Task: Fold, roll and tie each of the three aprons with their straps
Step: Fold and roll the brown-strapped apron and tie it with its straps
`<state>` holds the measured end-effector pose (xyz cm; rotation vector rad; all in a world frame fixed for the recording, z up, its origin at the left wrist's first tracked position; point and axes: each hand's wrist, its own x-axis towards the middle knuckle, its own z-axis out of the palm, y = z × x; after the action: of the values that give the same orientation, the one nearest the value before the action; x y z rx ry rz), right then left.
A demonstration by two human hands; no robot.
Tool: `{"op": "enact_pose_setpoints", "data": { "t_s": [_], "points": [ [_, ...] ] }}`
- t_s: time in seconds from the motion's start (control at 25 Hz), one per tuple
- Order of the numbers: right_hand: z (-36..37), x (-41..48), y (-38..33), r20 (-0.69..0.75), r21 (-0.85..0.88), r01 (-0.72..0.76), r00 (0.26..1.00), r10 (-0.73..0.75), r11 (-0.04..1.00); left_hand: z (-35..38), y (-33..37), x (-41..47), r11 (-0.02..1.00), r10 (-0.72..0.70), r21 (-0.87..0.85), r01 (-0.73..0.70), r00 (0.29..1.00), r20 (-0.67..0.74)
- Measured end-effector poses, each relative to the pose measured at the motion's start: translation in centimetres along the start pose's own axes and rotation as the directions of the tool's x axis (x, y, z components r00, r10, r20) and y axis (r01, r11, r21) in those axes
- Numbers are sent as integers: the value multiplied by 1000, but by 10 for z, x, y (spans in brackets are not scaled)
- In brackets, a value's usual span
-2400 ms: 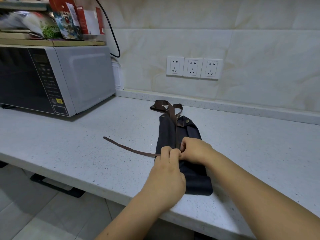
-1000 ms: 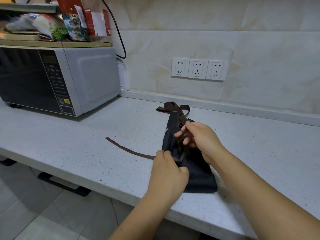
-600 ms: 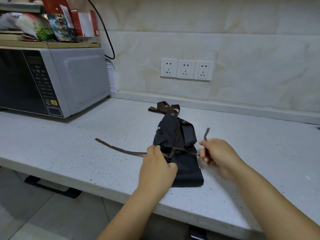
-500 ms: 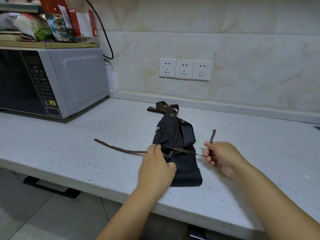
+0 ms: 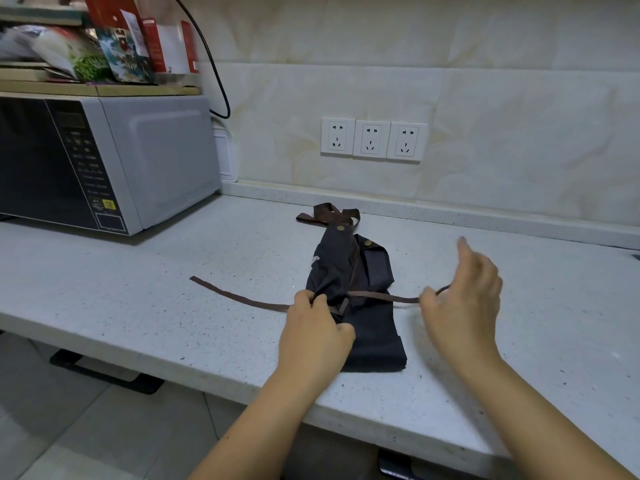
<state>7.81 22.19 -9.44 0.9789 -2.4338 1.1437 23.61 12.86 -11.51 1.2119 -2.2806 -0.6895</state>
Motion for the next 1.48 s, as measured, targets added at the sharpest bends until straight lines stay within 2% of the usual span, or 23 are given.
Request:
{"op": "enact_pose_setpoints", "data": {
  "t_s": [0.04, 0.08, 0.12, 0.16, 0.2, 0.24, 0.32, 0.4, 0.52, 0.6, 0.76, 0.84, 0.92, 0.96, 1.0, 1.08, 1.16, 1.32, 1.4, 1.48],
  "points": [
    [-3, -11, -7, -13, 20, 229, 973, -229, 973, 0, 1, 1, 1000, -7, 11, 7, 1000, 11],
    [-6, -21, -11, 73, 89, 411, 906, -417, 907, 0, 1, 3, 1000, -16, 22, 16, 1000, 21],
    [-8, -31, -14, 244, 176, 491, 818, -521, 853, 1, 1, 5, 999, -26, 31, 25, 999, 29],
    [-11, -40, -16, 432, 236, 480, 727, -533, 845, 1, 2, 7, 999, -35, 34, 34, 999, 34],
    [-10, -46, -13, 561, 256, 439, 658, -502, 861, 0, 4, 9, 999, -38, 31, 37, 999, 35],
    [-9, -49, -10, 595, 260, 406, 647, -477, 876, -1, 4, 11, 999, -27, 20, 26, 999, 31],
    [-4, -48, -4, 564, 256, 365, 695, -445, 895, -4, -2, 10, 998, 35, -51, -34, 999, 20],
    [-1, -41, -5, 579, 239, 321, 711, -399, 917, -8, -15, 4, 980, 114, -167, -112, 993, 2],
    [4, -20, -5, 693, 249, 201, 646, -319, 948, -13, -36, -9, 923, 296, -254, -290, 955, -17],
    [5, -9, -10, 728, 240, 122, 633, -262, 963, -12, -43, -9, 905, 381, -210, -371, 925, 9],
    [4, -6, -15, 742, 205, -17, 654, -144, 979, -12, -44, 6, 916, 389, 110, -385, 921, -18],
    [6, 2, -17, 673, 165, 76, 720, -168, 983, -12, -46, 13, 916, 385, 129, -381, 923, -11],
    [13, 20, -24, 472, 114, 156, 860, -192, 981, -11, -47, 20, 913, 395, 100, -395, 919, 19],
    [20, 30, -27, 388, 83, 191, 898, -208, 978, -10, -47, 23, 913, 399, 70, -401, 916, 42],
    [28, 39, -31, 365, 31, 238, 901, -233, 971, -9, -46, 25, 915, 400, 27, -402, 914, 66],
    [50, 51, -33, 463, -63, 315, 850, -252, 947, -7, -46, 25, 915, 403, -30, -402, 911, 94],
    [68, 56, -33, 549, -97, 306, 810, -205, 947, -6, -48, 27, 903, 429, -6, -430, 899, 85],
    [80, 60, -38, 584, -144, 373, 780, -226, 916, -6, -46, 30, 877, 462, 105, -469, 882, 90],
    [80, 59, -39, 559, -134, 389, 790, -254, 912, -4, -43, 31, 855, 473, 202, -478, 878, 77],
    [73, 60, -40, 470, -97, 333, 846, -252, 938, -1, -42, 34, 869, 436, 219, -444, 896, 84]
  ]
}}
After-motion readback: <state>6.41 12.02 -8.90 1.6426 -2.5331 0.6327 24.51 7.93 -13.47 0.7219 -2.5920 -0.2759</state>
